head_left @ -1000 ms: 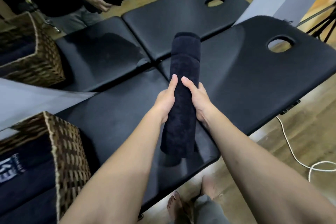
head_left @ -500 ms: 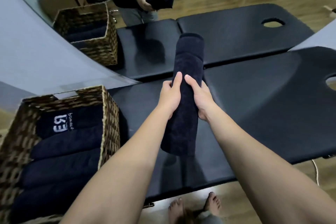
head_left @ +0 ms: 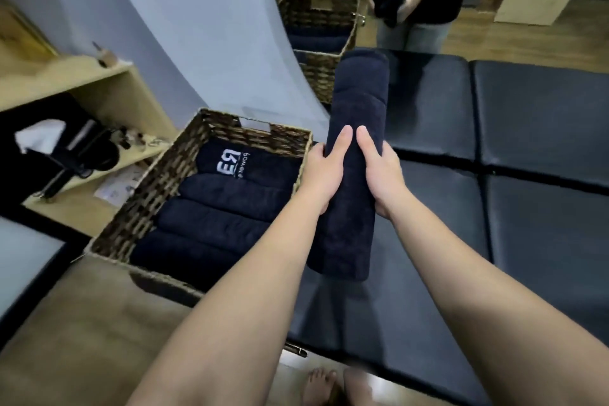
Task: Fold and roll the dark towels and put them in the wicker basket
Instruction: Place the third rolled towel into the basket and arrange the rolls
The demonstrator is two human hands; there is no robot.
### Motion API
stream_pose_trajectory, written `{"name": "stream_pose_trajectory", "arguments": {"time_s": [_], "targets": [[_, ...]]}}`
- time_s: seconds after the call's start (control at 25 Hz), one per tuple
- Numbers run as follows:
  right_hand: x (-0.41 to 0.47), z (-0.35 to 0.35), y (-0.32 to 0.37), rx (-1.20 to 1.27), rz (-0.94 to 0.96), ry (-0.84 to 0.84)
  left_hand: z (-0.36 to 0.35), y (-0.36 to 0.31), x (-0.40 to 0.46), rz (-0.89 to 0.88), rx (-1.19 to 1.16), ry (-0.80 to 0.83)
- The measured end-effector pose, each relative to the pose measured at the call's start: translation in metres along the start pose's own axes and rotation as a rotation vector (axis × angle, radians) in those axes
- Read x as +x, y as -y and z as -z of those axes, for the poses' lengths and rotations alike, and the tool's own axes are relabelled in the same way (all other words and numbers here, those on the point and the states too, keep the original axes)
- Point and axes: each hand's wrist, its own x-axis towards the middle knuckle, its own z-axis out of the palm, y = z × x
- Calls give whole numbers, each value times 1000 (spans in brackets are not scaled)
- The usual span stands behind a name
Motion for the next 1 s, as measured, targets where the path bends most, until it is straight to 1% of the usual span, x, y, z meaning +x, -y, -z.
{"name": "stream_pose_trajectory", "arguments": {"time_s": [0.12, 0.32, 0.6, 0.8, 1.0], "targets": [[4, -30, 10, -47, 15, 150, 32, -9, -8, -7, -152, -67], [-5, -74, 10, -138, -13, 418, 80, 1, -30, -27, -347, -130], [-27, -112, 3, -211, -31, 581, 117, 14, -57, -55, -440, -290], [-41, -133, 1, -281, 11, 699, 142, 25, -70, -68, -576, -267], [-62, -147, 1, -372, 35, 754, 165, 26, -86, -80, -643, -377]]}}
